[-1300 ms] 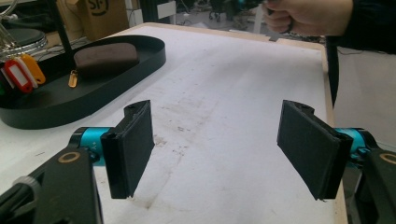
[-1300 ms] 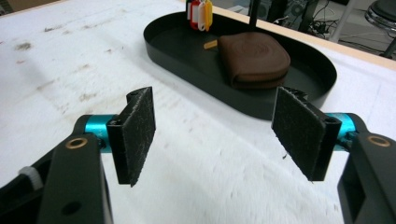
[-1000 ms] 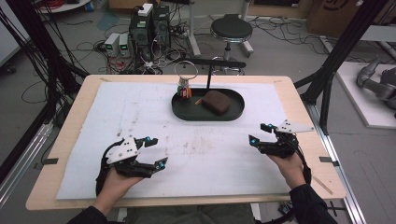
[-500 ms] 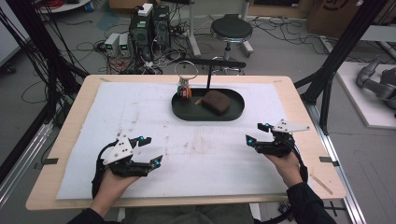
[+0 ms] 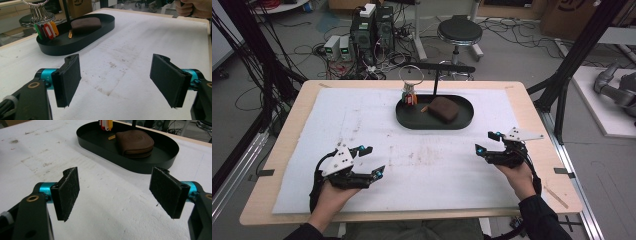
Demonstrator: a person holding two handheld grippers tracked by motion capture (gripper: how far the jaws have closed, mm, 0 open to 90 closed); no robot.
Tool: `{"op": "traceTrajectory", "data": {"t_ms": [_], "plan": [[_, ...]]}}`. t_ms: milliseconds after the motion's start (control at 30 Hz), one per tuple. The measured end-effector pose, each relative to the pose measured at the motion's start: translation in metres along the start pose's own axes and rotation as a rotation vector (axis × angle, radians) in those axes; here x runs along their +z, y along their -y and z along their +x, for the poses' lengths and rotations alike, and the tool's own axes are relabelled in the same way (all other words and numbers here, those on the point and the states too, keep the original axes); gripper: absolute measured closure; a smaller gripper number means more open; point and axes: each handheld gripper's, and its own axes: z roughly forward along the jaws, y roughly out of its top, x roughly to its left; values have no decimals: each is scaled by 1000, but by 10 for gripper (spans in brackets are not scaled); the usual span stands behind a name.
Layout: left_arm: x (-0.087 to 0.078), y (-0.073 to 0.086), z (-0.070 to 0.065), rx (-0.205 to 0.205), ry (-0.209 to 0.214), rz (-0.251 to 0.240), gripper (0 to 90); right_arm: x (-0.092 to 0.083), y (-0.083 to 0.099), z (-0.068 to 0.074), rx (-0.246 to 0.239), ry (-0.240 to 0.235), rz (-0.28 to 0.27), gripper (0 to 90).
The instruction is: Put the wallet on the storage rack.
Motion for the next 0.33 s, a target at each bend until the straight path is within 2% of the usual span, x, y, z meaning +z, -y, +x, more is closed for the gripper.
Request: {"op": "traceTrajectory", "data": {"t_ms": [333], "plan": [[2, 0, 1, -4, 4, 1, 246, -1, 1, -1, 2, 2, 0, 241]]}}
